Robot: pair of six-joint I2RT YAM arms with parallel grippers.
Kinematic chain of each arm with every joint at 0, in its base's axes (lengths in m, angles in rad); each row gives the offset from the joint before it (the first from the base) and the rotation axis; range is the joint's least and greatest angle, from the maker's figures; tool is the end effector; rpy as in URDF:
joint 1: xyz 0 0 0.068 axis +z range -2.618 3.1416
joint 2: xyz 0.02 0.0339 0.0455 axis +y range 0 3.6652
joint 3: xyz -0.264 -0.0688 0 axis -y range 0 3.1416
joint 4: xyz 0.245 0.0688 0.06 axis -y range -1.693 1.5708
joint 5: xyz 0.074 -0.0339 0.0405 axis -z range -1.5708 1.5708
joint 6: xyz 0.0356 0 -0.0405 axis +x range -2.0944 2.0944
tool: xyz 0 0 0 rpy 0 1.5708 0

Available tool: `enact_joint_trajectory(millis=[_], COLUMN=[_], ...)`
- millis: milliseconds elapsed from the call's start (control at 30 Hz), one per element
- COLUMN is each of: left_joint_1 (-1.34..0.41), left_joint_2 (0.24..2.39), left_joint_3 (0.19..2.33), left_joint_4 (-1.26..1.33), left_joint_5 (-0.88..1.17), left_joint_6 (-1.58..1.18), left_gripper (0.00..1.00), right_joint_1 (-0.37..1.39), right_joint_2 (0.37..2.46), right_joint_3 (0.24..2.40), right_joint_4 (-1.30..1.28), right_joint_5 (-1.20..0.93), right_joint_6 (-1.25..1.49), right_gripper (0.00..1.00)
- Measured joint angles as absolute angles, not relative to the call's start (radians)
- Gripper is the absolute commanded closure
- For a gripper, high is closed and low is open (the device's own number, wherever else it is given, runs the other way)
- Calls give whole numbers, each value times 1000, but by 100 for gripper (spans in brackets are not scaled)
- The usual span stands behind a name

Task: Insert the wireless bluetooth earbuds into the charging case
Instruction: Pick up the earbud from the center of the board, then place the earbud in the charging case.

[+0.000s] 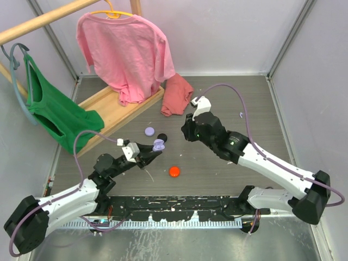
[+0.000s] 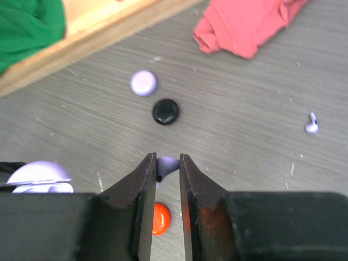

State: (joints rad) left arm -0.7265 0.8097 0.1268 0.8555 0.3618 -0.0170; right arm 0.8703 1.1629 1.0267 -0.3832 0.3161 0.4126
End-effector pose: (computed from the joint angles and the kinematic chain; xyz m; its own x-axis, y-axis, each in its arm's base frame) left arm 0.1199 -0.1234 0.2150 0.1134 -0.1220 -0.9860 0.8840 0.4655 0.0440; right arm 0.1759 0.1915 0.3285 -0.5147 -0.0192 -0.8571 -0.3780 0.9024 0.2068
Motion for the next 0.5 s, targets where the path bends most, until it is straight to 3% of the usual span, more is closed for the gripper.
enact_joint_trajectory(millis=[500], left_joint_1=[-727], left_joint_2=[715], left_joint_3=[146], left_joint_4=[857], left_joint_5=[309], left_joint_6=[-27], left_gripper=[97], right_joint_1=[983], right_joint_2=[1034], right_joint_3=[853], right_joint_4=[-30], right_joint_5=[123], right_joint_6=[323], right_gripper=[82])
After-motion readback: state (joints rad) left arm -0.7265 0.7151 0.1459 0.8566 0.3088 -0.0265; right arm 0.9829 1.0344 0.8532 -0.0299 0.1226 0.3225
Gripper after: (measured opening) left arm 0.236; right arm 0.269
